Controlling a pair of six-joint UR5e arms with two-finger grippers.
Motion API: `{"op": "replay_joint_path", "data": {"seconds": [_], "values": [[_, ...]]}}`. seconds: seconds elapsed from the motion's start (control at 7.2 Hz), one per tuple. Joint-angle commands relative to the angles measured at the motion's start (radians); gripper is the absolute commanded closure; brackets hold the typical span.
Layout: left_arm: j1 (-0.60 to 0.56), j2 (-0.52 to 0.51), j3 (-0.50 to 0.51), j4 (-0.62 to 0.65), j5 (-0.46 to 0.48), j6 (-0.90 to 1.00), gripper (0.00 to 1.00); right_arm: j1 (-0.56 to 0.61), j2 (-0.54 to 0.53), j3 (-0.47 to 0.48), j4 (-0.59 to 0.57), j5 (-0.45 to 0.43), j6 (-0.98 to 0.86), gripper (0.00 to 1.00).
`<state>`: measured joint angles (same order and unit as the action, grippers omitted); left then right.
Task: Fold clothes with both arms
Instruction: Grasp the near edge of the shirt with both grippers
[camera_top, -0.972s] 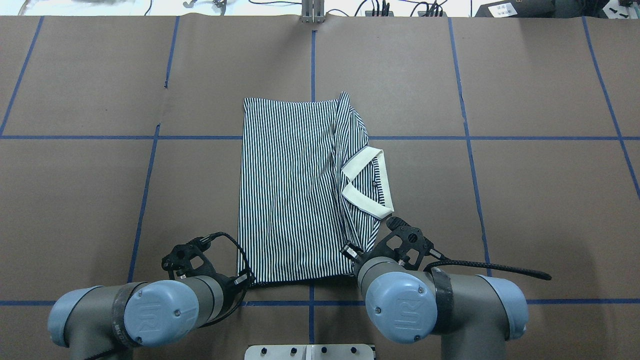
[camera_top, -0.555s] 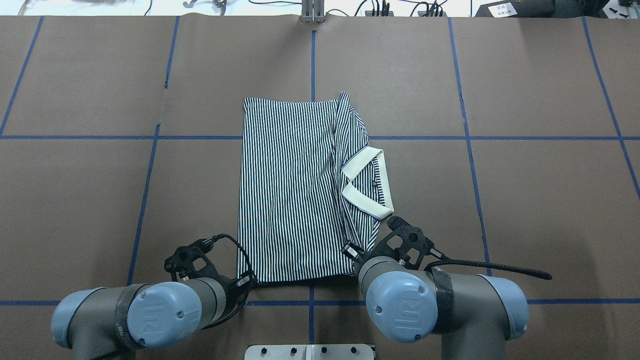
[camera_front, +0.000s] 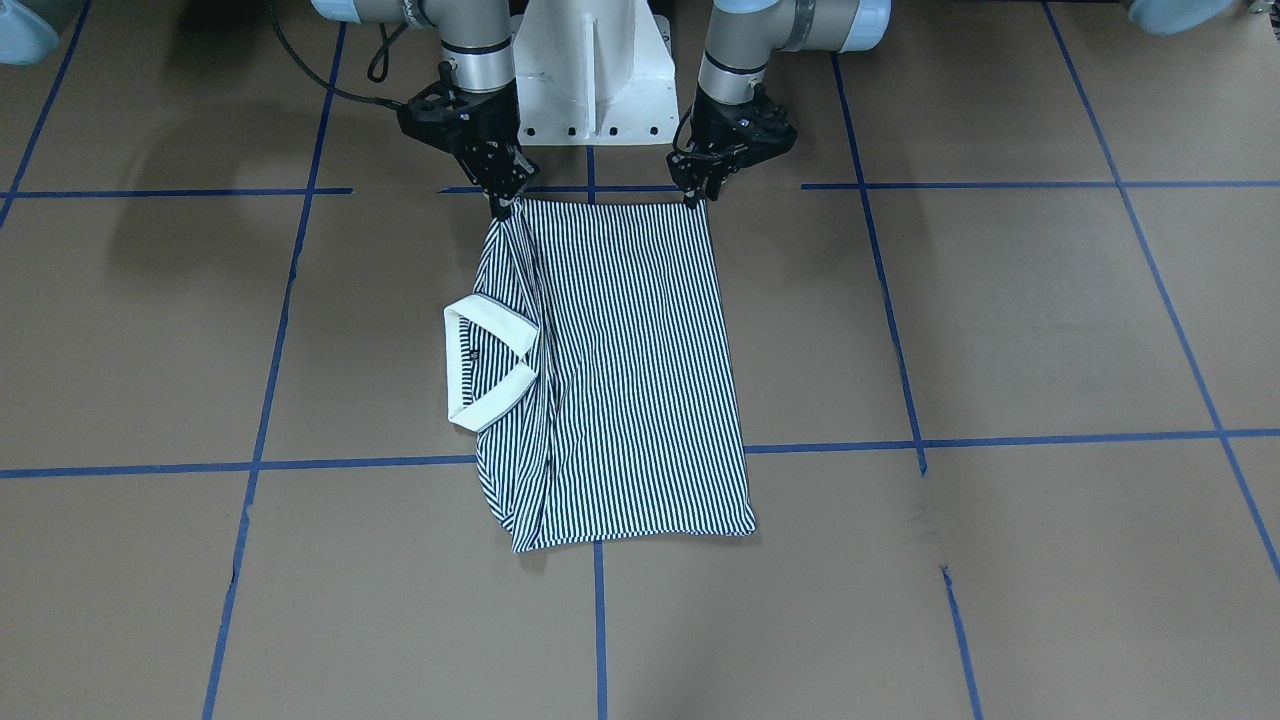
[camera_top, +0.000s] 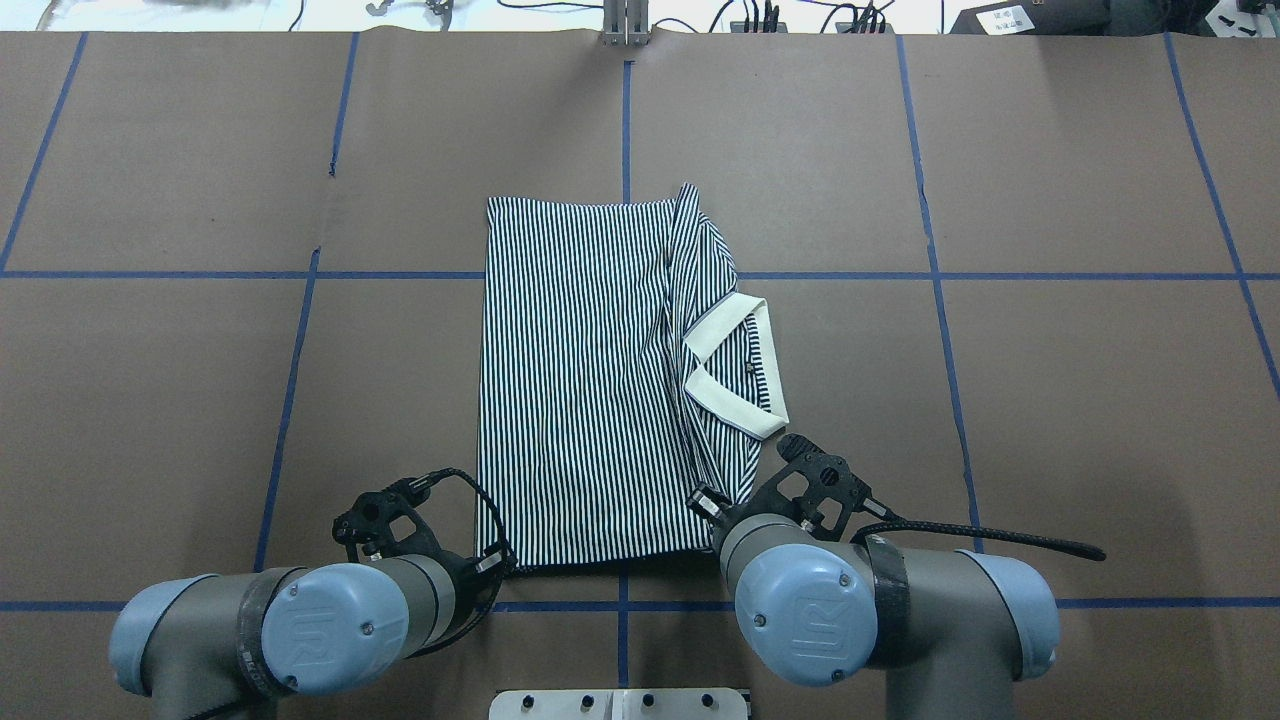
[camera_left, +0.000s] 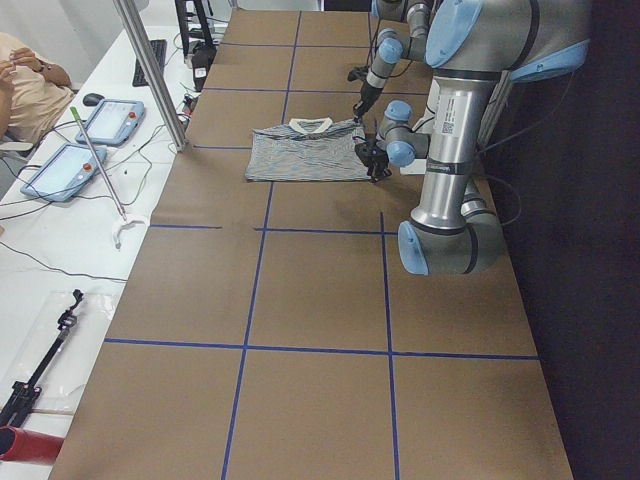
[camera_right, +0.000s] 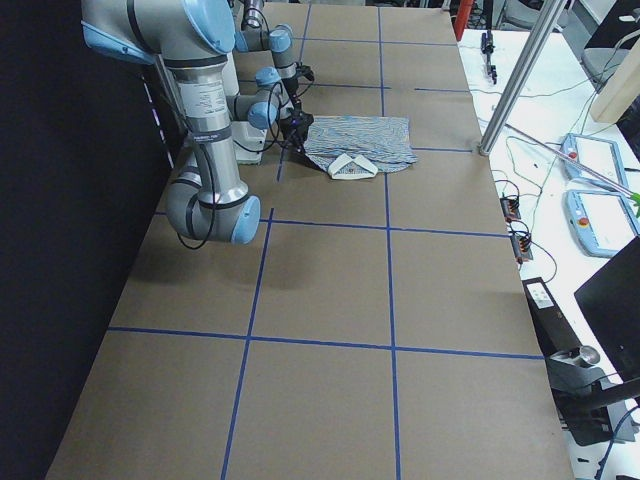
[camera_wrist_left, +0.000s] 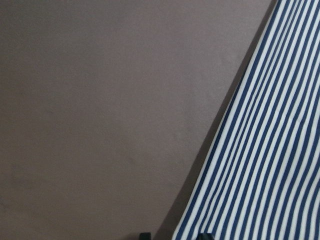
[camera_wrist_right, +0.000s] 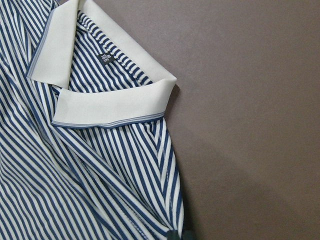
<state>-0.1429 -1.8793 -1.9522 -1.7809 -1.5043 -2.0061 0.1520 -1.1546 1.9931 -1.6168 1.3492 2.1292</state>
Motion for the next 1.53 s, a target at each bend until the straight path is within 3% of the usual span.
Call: {"op": "replay_joint_path", "data": {"seconds": [0.0,0.56,0.83,0.97,1.39], "values": [[-0.007,-0.003,-0.002,0.0,-0.001,-0.005,1.0,0.0,-0.001,0.0,0.0,-0.001,0.0,1.0],[-0.046,-0.04,-0.025,0.0,-0.002,-0.006,1.0,0.0,-0.001,0.0,0.0,-0.001,0.0,1.0],[-0.058,-0.031,-0.106,0.008,-0.007,-0.005,1.0,0.0,-0.001,0.012,0.0,-0.002,0.002,1.0],[-0.058,-0.023,-0.166,0.058,-0.008,-0.006,1.0,0.003,-0.002,0.062,-0.03,-0.004,0.003,1.0],[-0.055,-0.04,-0.39,0.269,-0.06,-0.023,1.0,-0.019,0.009,0.318,-0.308,0.004,0.008,1.0]]}}
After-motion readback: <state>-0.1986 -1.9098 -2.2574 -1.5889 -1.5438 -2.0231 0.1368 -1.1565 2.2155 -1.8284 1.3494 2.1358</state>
